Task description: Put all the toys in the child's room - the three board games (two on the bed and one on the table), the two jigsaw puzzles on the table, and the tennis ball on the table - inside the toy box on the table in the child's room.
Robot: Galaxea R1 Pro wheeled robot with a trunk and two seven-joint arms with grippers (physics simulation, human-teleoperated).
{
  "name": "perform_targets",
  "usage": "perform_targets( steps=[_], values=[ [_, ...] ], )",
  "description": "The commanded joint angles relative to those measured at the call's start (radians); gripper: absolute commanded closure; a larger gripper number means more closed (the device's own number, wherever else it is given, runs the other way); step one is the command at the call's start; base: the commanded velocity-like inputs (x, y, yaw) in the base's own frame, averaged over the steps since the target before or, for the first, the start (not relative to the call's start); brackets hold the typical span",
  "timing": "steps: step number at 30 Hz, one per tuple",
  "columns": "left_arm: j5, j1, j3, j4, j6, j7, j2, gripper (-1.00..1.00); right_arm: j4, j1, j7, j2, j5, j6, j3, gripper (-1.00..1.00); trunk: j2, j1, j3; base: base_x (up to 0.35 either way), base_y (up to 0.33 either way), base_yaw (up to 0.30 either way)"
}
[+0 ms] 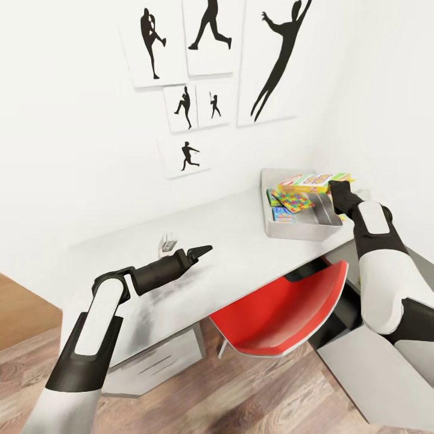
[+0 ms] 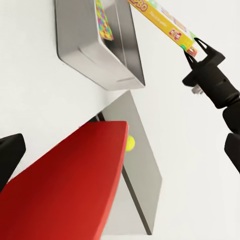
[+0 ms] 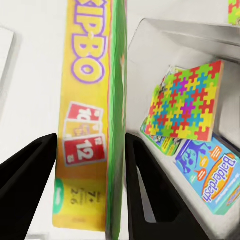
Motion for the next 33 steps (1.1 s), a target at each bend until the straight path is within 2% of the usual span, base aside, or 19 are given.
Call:
perform_targets(
  steps=[1,30,33],
  values=[
    [0.006,-0.001,0.000,0.000,0.004,0.005,0.000,-1.00,-0.002,-0.001,-0.007,0.000,-0.011,0.000,-0.002,1.00,-0.002,0.001,-0.002,0.171,0.115,0.000],
    [0.006,-0.001,-0.001,0.000,0.004,0.004,-0.001,-1.00,-0.003,0.004,-0.005,-0.015,-0.010,-0.030,-0.003,1.00,-0.002,0.001,-0.002,0.038,0.018,0.000],
    [0.022,0.016,-0.017,0.016,-0.013,-0.006,0.004,-1.00,-0.020,0.021,0.011,-0.032,0.015,-0.013,-0.014,1.00,-0.002,0.001,-0.002,0.000,0.000,0.000]
  ],
)
